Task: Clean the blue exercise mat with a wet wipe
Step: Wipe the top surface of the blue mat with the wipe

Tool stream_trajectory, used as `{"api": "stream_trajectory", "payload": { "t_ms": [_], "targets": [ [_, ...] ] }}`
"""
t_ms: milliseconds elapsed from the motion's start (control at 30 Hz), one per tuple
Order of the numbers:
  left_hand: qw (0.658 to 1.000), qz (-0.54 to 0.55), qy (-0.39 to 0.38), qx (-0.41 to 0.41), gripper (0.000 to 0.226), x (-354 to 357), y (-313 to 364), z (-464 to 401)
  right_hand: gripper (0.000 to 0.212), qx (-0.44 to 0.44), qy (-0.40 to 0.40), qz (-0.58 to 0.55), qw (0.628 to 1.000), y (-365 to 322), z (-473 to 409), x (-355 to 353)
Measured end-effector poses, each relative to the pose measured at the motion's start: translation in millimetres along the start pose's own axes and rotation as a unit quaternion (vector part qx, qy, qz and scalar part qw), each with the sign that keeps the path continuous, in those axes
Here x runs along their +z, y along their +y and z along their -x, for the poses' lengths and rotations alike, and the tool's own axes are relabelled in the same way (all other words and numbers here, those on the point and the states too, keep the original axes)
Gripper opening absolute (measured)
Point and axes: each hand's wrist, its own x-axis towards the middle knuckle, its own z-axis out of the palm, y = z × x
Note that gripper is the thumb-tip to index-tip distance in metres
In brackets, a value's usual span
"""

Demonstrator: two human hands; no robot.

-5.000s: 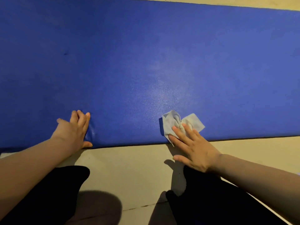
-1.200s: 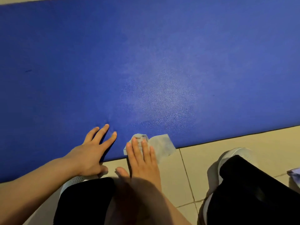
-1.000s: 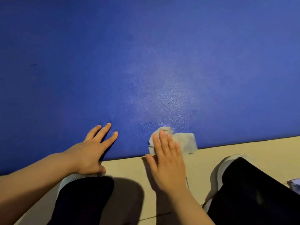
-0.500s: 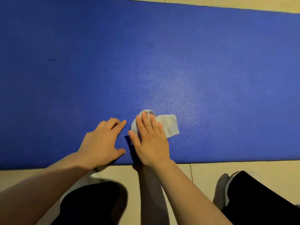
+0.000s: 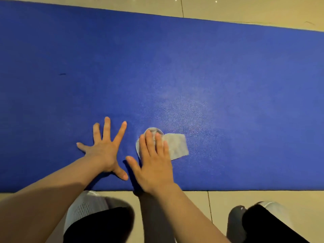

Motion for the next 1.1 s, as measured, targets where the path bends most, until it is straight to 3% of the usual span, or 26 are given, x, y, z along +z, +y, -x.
{"api": "stream_trajectory", "payload": {
  "t_ms": [100, 233, 333, 400, 467, 633, 767, 833, 900, 1000, 1100],
  "targets": [
    [1.0, 0.003, -0.003, 0.004, 0.157, -1.1, -0.8, 0.4, 0.093, -0.032, -0.056, -0.023, 0.998, 16.5, -21.2, -12.7],
    [1.0, 0.017, -0.01, 0.015, 0.157, -2.2, -1.7, 0.9, 0.094, 0.151, 0.009, 0.04, 0.988, 108.1, -48.4, -29.7],
    [1.0, 0.02, -0.019, 0.014, 0.158, -1.5, -1.7, 0.7, 0.086, 0.277, 0.032, -0.066, 0.958, 134.1, -46.8, -53.4],
    [0.999, 0.022, -0.025, 0.011, 0.158, -1.8, -1.1, 0.4, 0.073, 0.307, 0.027, -0.099, 0.946, 116.5, -43.2, -59.6],
    [0.999, 0.027, -0.031, 0.013, 0.159, -1.5, -1.9, -0.8, 0.072, 0.283, 0.015, -0.088, 0.955, 89.1, -40.0, -53.5],
    [0.998, 0.028, -0.044, 0.029, 0.159, -2.8, -3.3, -2.9, 0.074, 0.131, -0.077, -0.082, 0.985, 31.1, -47.9, -32.3],
    [0.998, 0.023, -0.039, 0.044, 0.158, -2.2, -8.2, -3.2, 0.087, 0.019, -0.122, -0.062, 0.99, 9.1, -57.9, -35.5],
    [0.998, 0.018, -0.039, 0.044, 0.157, -2.5, -9.0, -2.9, 0.068, 0.007, -0.127, -0.062, 0.99, 24.9, -64.3, -43.0],
    [0.998, 0.013, -0.04, 0.039, 0.158, -2.1, -10.0, -2.3, 0.053, 0.046, -0.096, -0.065, 0.992, 54.6, -70.5, -53.9],
    [0.998, 0.007, -0.04, 0.038, 0.159, -0.1, -11.5, -4.1, 0.056, 0.186, -0.039, -0.063, 0.98, 106.6, -75.8, -71.0],
    [0.998, 0.003, -0.048, 0.031, 0.159, -1.6, -10.3, -4.1, 0.063, 0.301, -0.014, -0.075, 0.951, 114.7, -77.6, -72.6]
  ]
}}
